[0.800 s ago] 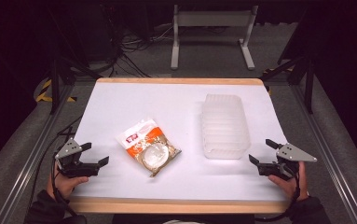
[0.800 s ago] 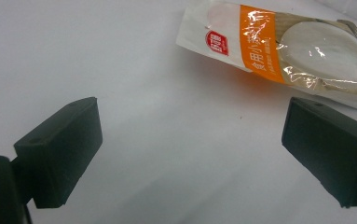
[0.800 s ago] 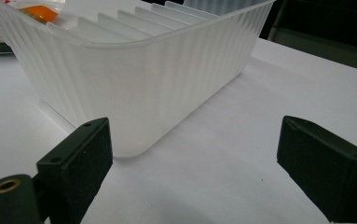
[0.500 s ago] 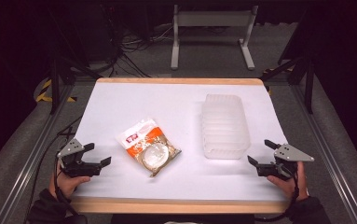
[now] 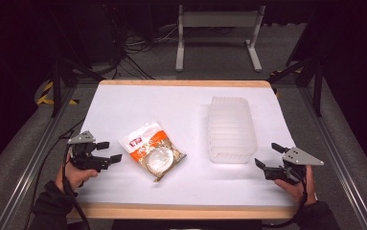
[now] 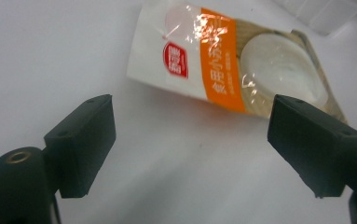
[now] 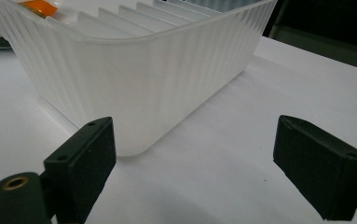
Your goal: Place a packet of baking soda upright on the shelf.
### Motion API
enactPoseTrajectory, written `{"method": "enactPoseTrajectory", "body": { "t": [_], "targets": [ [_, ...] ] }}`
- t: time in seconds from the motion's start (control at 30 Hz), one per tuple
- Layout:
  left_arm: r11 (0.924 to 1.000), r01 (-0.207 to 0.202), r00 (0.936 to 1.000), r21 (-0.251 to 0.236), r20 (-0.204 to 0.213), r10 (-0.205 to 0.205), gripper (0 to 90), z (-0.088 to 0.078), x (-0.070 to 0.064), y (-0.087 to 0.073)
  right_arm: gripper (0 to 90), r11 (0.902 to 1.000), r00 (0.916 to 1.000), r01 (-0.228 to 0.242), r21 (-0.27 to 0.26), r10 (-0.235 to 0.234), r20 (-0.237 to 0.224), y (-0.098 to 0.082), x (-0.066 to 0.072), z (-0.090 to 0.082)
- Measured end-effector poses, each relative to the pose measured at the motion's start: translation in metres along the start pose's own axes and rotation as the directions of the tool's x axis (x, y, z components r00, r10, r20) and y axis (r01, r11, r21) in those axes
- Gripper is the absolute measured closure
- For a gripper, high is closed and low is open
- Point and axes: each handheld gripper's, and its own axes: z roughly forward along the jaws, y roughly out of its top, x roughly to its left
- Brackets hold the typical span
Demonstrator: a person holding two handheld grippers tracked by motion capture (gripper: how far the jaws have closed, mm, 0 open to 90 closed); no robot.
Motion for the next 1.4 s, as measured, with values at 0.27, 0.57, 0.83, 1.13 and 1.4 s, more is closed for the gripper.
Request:
{"method": "enactPoseTrajectory", "body": {
  "t": [0.27, 0.57, 0.83, 1.13, 1.4],
  "targets": [
    [0.9992, -0.007, 1.0, 0.038, 0.001, 0.007, 14.3, 0.021, 0.001, 0.028, 14.3, 0.9998, 0.9999, 0.011, 0.015, -0.011, 0.004, 0.0, 0.001, 0.001],
    [0.9878, 0.022, 0.9995, 0.154, -0.027, -0.018, 12.4, 0.057, 0.02, 0.045, 13.8, 0.9997, 0.9998, 0.018, 0.017, -0.018, -0.001, 0.0, 0.002, 0.002],
    [0.9701, 0.073, 0.9967, 0.232, 0.019, -0.079, 18.7, 0.074, 0.03, 0.037, 13.5, 0.9996, 0.9998, 0.02, 0.017, -0.02, 0.002, 0.0, 0.002, 0.001],
    [0.9658, 0.053, 0.994, 0.254, 0.08, -0.075, 37.4, 0.084, 0.027, 0.037, 13.5, 0.9996, 0.9998, 0.02, 0.017, -0.02, 0.002, 0.0, 0.002, 0.001],
    [0.968, -0.019, 0.9909, 0.25, 0.133, -0.015, 74.5, 0.091, 0.021, 0.04, 13.4, 0.9996, 0.9998, 0.022, 0.016, -0.022, 0.002, 0.0, 0.002, 0.001]
  ]
}}
